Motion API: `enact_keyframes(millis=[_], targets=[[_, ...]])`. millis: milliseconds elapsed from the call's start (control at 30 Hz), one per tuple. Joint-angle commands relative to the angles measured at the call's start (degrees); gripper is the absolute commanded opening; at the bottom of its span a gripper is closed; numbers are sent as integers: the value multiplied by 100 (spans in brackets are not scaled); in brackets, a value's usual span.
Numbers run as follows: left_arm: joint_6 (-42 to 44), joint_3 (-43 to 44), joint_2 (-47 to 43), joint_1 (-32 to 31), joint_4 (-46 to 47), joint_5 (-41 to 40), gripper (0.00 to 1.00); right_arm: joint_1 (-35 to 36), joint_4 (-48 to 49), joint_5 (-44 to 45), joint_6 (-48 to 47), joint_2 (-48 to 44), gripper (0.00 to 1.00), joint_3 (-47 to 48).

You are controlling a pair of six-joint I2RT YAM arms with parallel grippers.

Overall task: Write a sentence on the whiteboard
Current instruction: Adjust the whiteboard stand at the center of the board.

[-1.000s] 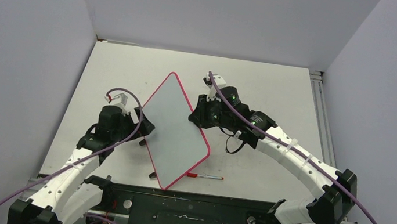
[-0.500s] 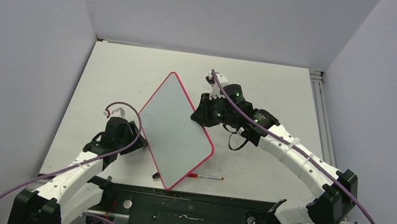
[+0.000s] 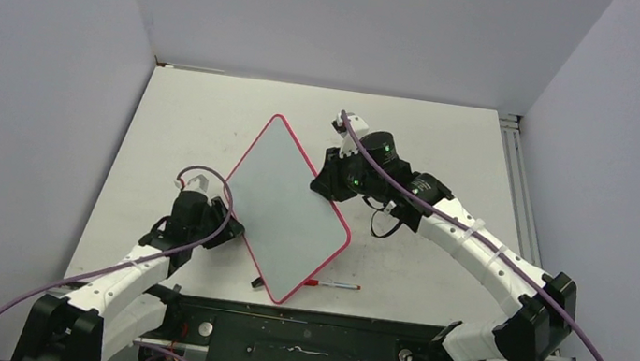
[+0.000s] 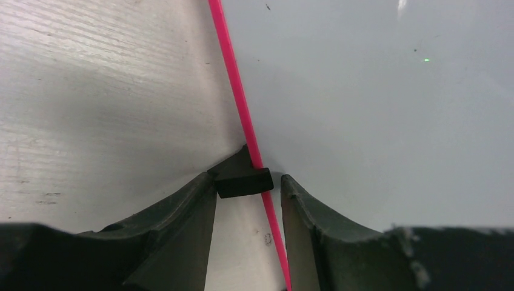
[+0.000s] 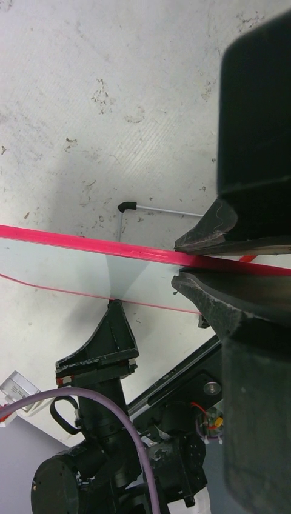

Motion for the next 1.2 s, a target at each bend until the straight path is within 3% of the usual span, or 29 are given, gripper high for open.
enact_keyframes(millis=[0,400,733,933,1167], targets=[[-67,-97,15,-134,1106,532,40,-230,478,137,-668,127,5,359],[10,-116,914,-837,2658,934,35,-709,724,-591,-1443,505,5,598],[226,504,1922,-1639,3191,712,33,-1369,799,-1497,-1985,863,5,854],[320,792,2225,-1920,3045,345,32,-1916,522,-2304,-2306,959,5,812],[861,1295,2341,-2429,1919,-1051,29,-2058,108,-2303,-2415,608,5,690]])
